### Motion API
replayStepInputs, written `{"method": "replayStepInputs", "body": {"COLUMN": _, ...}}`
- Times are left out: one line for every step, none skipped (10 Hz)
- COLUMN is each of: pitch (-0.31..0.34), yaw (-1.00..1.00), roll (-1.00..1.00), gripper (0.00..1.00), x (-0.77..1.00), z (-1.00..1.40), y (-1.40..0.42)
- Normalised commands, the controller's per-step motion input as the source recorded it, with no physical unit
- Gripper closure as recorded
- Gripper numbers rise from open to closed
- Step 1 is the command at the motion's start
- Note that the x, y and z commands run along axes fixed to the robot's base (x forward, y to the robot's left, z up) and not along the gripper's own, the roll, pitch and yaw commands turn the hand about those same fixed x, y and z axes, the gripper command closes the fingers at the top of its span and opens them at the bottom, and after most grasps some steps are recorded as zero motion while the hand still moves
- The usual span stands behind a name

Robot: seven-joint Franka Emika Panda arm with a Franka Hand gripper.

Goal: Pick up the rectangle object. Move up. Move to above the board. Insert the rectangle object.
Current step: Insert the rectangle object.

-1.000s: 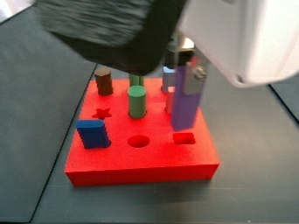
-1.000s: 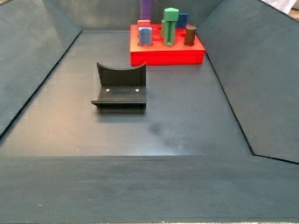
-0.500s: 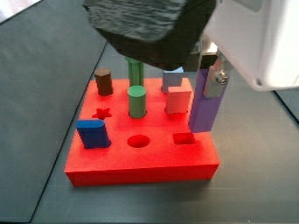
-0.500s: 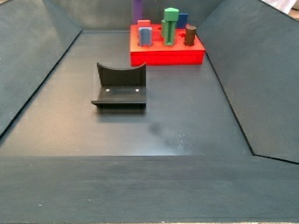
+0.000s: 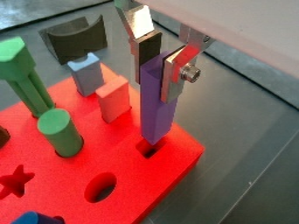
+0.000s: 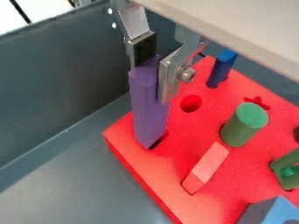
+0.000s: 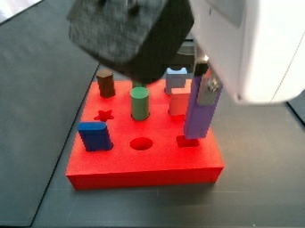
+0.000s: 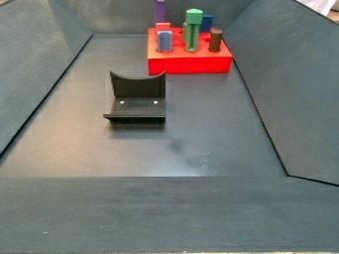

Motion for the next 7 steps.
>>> {"method": "replayStepInputs", "body": {"pitch": 0.000, "yaw": 0.00, "roll": 0.00, "gripper": 1.00, "x": 0.00, "z": -0.13, "y": -0.02}}
{"method": "replayStepInputs", "body": {"pitch": 0.006, "yaw": 0.00, "roll": 0.03, "gripper": 1.00, "x": -0.01, "z": -0.09, "y": 0.00}}
{"method": "replayStepInputs", "body": {"pitch": 0.000, "yaw": 0.00, "roll": 0.00, "gripper": 1.00, "x": -0.01, "z": -0.08, "y": 0.00}}
{"method": "replayStepInputs", "body": {"pitch": 0.000, "yaw": 0.00, "roll": 0.00, "gripper": 1.00, "x": -0.01, "z": -0.06, "y": 0.00}}
{"method": "replayStepInputs", "body": {"pitch": 0.000, "yaw": 0.00, "roll": 0.00, "gripper": 1.00, "x": -0.01, "z": -0.08, "y": 0.00}}
{"method": "replayStepInputs", "body": {"pitch": 0.000, "yaw": 0.00, "roll": 0.00, "gripper": 1.00, "x": 0.00, "z": -0.10, "y": 0.00}}
{"method": "replayStepInputs", "body": {"pitch": 0.000, "yaw": 0.00, "roll": 0.00, "gripper": 1.00, "x": -0.02, "z": -0.13, "y": 0.00}}
